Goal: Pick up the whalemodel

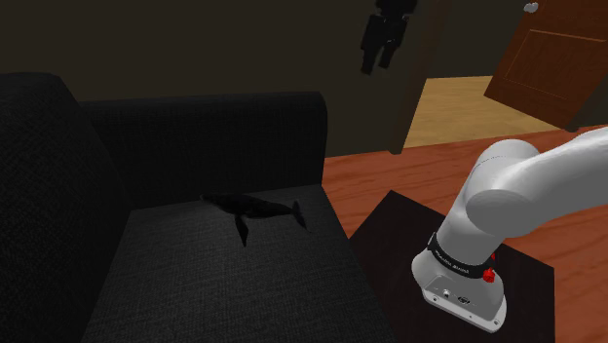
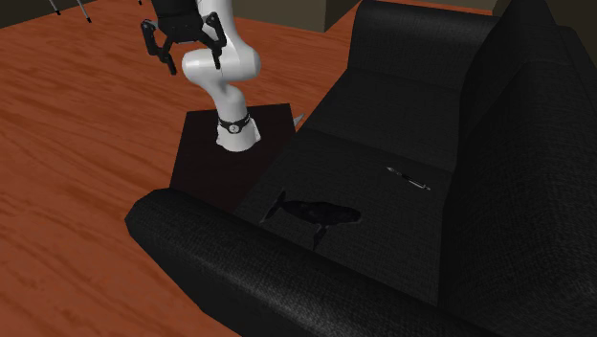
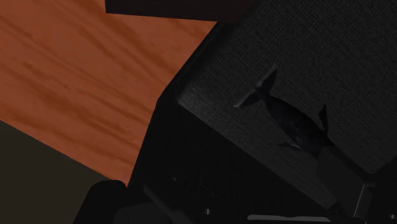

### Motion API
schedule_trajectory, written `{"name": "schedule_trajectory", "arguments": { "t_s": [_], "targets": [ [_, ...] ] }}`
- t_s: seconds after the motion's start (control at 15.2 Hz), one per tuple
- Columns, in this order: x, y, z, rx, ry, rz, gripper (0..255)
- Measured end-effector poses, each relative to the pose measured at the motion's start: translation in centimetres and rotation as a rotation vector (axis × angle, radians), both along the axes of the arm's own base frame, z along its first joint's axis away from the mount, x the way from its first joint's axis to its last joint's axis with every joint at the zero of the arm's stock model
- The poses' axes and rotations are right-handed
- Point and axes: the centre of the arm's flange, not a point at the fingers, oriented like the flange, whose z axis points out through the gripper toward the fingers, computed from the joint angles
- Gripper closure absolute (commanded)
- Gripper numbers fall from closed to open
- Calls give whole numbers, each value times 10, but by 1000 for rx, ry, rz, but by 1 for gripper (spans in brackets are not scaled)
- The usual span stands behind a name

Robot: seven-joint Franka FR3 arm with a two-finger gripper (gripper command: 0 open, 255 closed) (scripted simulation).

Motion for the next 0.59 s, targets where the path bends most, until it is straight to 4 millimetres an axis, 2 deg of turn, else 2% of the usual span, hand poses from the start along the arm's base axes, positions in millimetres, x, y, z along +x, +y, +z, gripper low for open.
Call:
{"name": "schedule_trajectory", "arguments": {
  "t_s": [0.07,0.2,0.59],
  "targets": [
    [0,0,0,0,0,0,0],
    [6,4,-14,3,-8,28,0],
    [32,29,-78,19,-47,163,0]
  ]
}}
